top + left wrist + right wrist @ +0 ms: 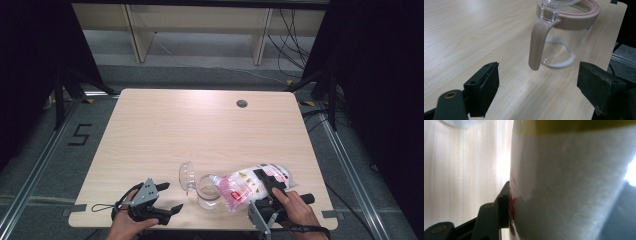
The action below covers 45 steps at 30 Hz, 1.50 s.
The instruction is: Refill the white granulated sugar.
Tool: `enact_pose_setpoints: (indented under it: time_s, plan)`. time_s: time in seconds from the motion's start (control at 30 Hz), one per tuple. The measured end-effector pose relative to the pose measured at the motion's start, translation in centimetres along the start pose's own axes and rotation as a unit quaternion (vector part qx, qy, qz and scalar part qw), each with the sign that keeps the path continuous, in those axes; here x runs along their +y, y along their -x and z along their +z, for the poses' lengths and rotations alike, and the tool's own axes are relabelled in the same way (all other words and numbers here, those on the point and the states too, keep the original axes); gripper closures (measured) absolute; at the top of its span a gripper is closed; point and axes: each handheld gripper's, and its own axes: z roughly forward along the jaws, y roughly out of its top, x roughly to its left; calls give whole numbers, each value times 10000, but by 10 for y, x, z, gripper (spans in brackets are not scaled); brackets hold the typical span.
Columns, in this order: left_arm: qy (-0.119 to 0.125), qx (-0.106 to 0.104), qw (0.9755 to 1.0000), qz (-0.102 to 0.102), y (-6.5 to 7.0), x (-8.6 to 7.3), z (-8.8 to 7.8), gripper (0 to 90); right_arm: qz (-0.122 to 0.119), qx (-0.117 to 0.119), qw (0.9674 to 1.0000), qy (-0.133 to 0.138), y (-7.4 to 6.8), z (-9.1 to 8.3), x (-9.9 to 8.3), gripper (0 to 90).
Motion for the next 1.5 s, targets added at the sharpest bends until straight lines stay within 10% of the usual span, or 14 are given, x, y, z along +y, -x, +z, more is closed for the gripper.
enact_pose_setpoints:
  time_s: [0.03, 0.07, 0.1, 0.2, 0.33, 0.5, 0.67, 0.97, 1.0, 1.07, 1.1, 1.43, 1.5]
  plan:
    - [-1, -2, 10000, 2, 0, 0, 0, 176, -369, 28, 9993, 43, 3, 1, 2, 485]
    - [-15, -22, 10000, 32, -1, 0, 0, 176, -205, -4, 9998, -46, 0, 0, 3, 485]
    - [14, -20, 10000, -17, 0, 0, 1, 176, -1011, -12, 9948, 149, 10, 2, 6, 486]
    - [-26, -19, 10000, 15, 0, 0, 0, 176, -438, 40, 9990, -87, 0, 1, 5, 486]
    - [-16, -22, 10000, 6, 0, 0, 1, 176, -1091, -89, 9939, -106, 1, 4, 11, 488]
    - [-13, -7, 10000, 18, 0, 0, 0, 176, -1053, -61, 9941, -265, -5, 4, 12, 490]
    - [-112, 40, 9999, -17, -1, -1, 0, 176, -1508, -138, 9882, -225, -2, 8, 14, 492]
    - [-23, -9, 9999, -128, 0, -1, 1, 176, -1467, -174, 9885, -318, 0, 6, 13, 494]
    - [-44, -23, 9999, -111, 0, -1, 1, 176, -1745, -260, 9840, -250, 3, 7, 13, 495]
    - [-50, -24, 9999, -117, 0, -1, 1, 176, -1565, -211, 9869, -326, 0, 7, 12, 495]
    - [-45, -19, 9999, -116, 0, -1, 1, 176, -1863, -259, 9819, -218, 3, 9, 12, 495]
    - [-47, -15, 9999, -138, 0, -1, 1, 176, -1785, -191, 9831, -350, 1, 10, 11, 498]
    - [-47, 0, 9999, -111, 0, -2, 1, 176, -1995, -232, 9793, -259, 4, 11, 13, 498]
